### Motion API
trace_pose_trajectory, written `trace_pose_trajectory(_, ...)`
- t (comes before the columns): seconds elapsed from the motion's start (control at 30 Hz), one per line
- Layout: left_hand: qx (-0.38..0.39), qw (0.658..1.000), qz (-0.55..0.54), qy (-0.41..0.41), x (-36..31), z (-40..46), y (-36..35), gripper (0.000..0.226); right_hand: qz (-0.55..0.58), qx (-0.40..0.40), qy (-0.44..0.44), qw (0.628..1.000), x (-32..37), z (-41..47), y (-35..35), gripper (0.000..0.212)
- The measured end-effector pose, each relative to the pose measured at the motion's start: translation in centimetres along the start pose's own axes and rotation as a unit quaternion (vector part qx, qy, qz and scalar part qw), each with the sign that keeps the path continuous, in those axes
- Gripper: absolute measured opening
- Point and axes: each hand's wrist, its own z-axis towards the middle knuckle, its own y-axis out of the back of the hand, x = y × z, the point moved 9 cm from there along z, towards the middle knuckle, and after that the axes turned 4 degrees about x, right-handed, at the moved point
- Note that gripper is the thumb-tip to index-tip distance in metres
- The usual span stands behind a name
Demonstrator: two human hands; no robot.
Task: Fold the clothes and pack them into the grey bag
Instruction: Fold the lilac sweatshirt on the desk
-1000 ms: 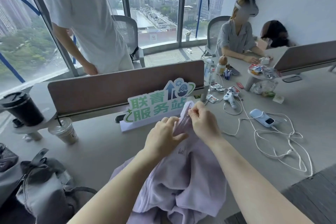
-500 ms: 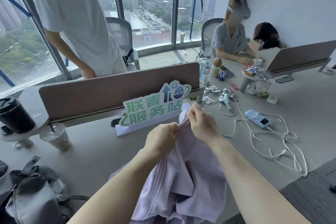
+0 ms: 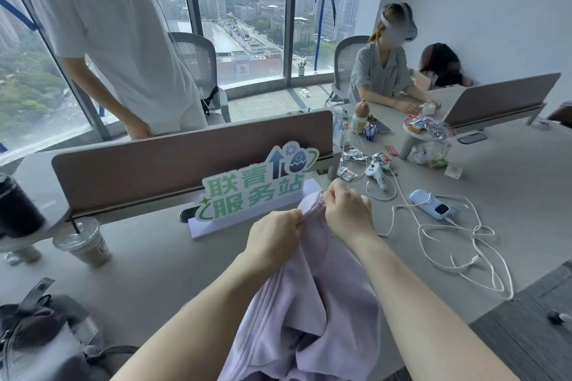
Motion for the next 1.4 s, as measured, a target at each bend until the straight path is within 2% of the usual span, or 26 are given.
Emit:
trace_pose_trajectory(0.1,-0.016,0.999,-0.011,0.029,0.8,-0.1,0.3,0.025,0.002,0.000,0.031,1.000,0.9,-0.2,0.2,0.011)
trace_pose_trajectory(0.2,-0.024,0.998,-0.038,0.033,1.1,-0.4,0.4,0.015,0.031,0.052,0.097,0.993,2.3,-0.6,0.2,0.013)
trace_pose_trajectory(0.33,-0.041,0.996,-0.075,-0.007,-0.5,-1.0,0.1,0.035,-0.011,0.046,0.161,0.986,4.5,-1.2,0.9,0.011)
trace_pose_trajectory(0.4,-0.054,0.995,-0.088,-0.002,-0.3,-1.2,0.1,0.038,0.000,0.065,0.161,0.985,4.6,-1.1,0.8,0.015)
trace_pose_trajectory(0.57,-0.052,0.991,-0.123,0.033,1.0,-1.4,-0.3,0.030,0.066,0.123,0.103,0.985,2.9,-0.8,0.4,0.032)
trace_pose_trajectory(0.67,-0.021,0.991,-0.127,0.041,1.0,-1.0,-0.5,0.022,0.081,0.109,0.096,0.986,2.2,-0.8,0.3,0.026)
trace_pose_trajectory(0.77,0.024,0.978,-0.205,0.026,1.1,-0.3,-0.5,0.019,0.070,0.051,0.112,0.990,1.6,-0.9,0.9,0.015)
trace_pose_trajectory(0.83,0.007,0.965,-0.260,0.034,2.0,0.4,-0.1,0.014,0.057,-0.003,0.133,0.989,1.4,-1.2,1.6,0.012)
trace_pose_trajectory(0.9,-0.010,0.965,-0.259,0.026,2.5,1.3,0.4,0.022,0.078,-0.025,0.150,0.985,1.4,-1.8,2.0,0.010)
trace_pose_trajectory(0.97,0.013,0.964,-0.266,0.002,2.0,1.9,0.6,0.035,0.110,-0.016,0.164,0.980,1.5,-2.3,1.9,0.010)
trace_pose_trajectory(1.07,0.091,0.943,-0.319,-0.001,1.0,2.5,0.2,0.032,0.154,-0.005,0.180,0.971,1.4,-3.0,1.5,0.010)
trace_pose_trajectory(1.13,0.114,0.934,-0.337,0.014,1.0,2.6,-0.2,0.028,0.186,0.003,0.179,0.966,1.2,-3.4,1.4,0.011)
trace_pose_trajectory(1.23,0.153,0.925,-0.343,0.050,1.3,2.5,-1.4,0.046,0.196,0.005,0.191,0.962,1.4,-4.0,1.5,0.010)
trace_pose_trajectory(1.3,0.182,0.919,-0.335,0.097,1.8,2.2,-2.3,0.051,0.199,0.014,0.211,0.957,1.8,-4.2,1.2,0.006)
trace_pose_trajectory(1.4,0.207,0.916,-0.321,0.121,1.9,1.9,-3.2,0.041,0.200,0.022,0.241,0.950,2.4,-4.5,0.7,0.000)
